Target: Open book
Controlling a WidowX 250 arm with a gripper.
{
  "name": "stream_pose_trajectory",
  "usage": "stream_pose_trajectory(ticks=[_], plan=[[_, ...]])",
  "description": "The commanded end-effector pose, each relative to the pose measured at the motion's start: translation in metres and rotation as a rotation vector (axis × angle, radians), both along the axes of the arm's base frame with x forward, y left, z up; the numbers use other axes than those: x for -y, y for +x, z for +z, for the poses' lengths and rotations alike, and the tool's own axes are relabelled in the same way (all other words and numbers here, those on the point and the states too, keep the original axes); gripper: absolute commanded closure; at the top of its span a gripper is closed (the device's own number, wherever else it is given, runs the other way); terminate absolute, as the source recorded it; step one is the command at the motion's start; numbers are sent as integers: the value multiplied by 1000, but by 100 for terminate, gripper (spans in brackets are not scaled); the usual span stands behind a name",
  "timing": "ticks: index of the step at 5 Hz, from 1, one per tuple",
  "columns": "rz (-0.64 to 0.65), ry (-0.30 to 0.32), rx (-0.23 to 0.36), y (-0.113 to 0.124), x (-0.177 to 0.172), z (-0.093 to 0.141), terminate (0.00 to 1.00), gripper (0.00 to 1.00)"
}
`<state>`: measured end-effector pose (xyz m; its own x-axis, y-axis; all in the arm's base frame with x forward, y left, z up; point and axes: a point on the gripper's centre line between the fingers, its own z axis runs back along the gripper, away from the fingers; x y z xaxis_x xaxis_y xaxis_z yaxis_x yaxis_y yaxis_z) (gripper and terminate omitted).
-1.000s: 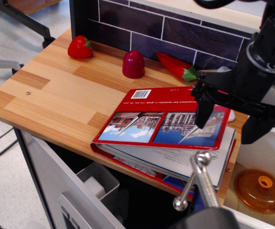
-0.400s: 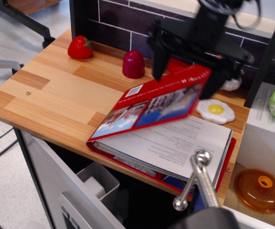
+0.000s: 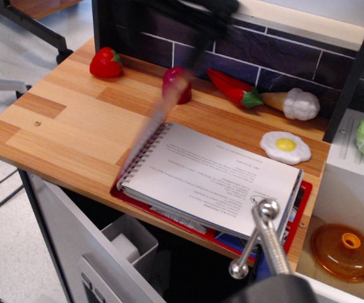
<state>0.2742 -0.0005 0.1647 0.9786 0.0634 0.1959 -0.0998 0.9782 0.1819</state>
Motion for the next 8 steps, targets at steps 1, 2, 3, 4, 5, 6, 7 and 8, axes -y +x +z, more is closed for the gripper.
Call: stream_pose_trajectory(ticks=[1, 2, 3, 4, 5, 6, 7, 8], plan=[[39, 147, -43, 7, -100, -9, 0, 0], [56, 267, 27, 10, -149, -26, 0, 0], [53, 367, 28, 12, -182, -45, 0, 0], [50, 422, 43, 20, -203, -60, 0, 0], [40, 409, 36, 24, -204, -76, 0, 0], [82, 345, -15, 34, -183, -95, 0, 0], [74, 309, -21, 34, -157, -109, 0, 0], [94, 270, -28, 39, -143, -116, 0, 0]])
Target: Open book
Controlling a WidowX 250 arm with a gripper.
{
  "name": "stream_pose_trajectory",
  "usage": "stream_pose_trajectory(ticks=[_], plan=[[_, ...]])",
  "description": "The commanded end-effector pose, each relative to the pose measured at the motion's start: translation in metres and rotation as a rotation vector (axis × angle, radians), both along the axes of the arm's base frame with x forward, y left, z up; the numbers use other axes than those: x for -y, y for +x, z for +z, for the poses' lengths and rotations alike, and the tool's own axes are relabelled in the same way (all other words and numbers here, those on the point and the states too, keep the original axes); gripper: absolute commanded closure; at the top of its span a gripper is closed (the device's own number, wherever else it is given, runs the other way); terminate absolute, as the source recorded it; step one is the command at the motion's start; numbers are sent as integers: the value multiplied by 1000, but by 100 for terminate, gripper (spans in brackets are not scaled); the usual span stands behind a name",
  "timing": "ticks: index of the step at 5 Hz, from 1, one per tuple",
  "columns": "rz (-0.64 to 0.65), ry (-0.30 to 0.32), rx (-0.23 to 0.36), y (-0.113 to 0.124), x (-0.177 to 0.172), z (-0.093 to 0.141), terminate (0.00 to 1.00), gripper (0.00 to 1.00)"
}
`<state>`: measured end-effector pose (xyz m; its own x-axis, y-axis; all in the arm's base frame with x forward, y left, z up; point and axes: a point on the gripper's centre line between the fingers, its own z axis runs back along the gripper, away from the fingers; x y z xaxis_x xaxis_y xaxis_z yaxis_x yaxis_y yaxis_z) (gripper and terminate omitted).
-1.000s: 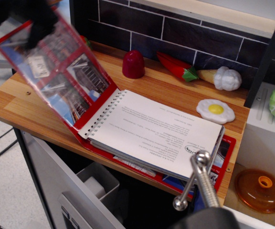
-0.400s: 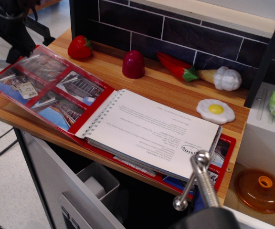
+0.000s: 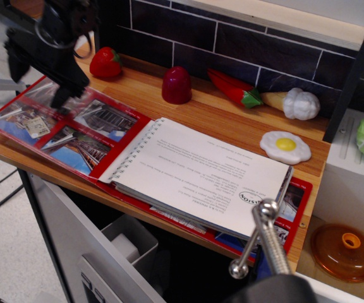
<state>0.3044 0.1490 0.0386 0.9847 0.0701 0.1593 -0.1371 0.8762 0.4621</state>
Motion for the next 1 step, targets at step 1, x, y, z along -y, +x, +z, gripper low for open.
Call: stream_pose_trajectory(ticks=[1], plan=[[28, -46, 12, 7, 5, 9, 100, 0]])
